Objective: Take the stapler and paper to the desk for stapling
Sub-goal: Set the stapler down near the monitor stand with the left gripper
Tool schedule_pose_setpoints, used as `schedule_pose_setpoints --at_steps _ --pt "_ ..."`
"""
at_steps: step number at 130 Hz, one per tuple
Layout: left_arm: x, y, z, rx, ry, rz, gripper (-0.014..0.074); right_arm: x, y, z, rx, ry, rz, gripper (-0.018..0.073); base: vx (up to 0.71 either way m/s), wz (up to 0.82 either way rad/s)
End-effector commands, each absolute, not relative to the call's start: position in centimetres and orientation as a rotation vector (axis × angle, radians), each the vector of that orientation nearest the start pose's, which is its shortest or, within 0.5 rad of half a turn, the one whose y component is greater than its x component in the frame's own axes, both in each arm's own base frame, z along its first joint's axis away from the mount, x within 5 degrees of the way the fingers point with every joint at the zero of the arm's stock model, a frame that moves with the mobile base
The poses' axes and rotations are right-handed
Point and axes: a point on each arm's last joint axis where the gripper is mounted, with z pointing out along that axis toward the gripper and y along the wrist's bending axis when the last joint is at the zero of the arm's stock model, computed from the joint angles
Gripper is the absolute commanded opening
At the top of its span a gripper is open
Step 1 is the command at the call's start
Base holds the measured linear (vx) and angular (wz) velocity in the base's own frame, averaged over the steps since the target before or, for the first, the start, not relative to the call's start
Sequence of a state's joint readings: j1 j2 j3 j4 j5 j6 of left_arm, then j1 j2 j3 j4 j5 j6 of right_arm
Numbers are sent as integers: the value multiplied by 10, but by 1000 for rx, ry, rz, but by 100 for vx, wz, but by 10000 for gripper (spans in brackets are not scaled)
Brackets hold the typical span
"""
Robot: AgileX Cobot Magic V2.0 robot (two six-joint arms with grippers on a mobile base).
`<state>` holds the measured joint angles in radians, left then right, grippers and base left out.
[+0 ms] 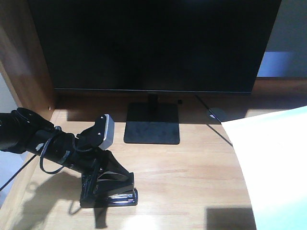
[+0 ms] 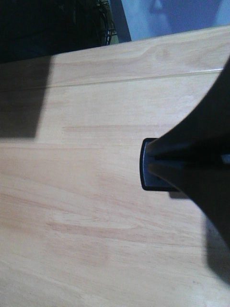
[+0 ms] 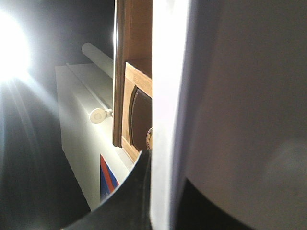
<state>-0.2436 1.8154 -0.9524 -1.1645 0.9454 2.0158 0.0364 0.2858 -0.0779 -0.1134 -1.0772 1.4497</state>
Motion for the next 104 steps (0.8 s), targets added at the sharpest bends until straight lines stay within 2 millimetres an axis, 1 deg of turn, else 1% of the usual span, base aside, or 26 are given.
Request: schedule_pose_setpoints --at_steps 1,104 --pt "292 -147 191 1553 1749 -881 -6 41 10 314 301 545 1406 -6 0 0" --pt "292 -147 191 1553 1749 -881 -6 41 10 315 298 541 1407 -6 0 0"
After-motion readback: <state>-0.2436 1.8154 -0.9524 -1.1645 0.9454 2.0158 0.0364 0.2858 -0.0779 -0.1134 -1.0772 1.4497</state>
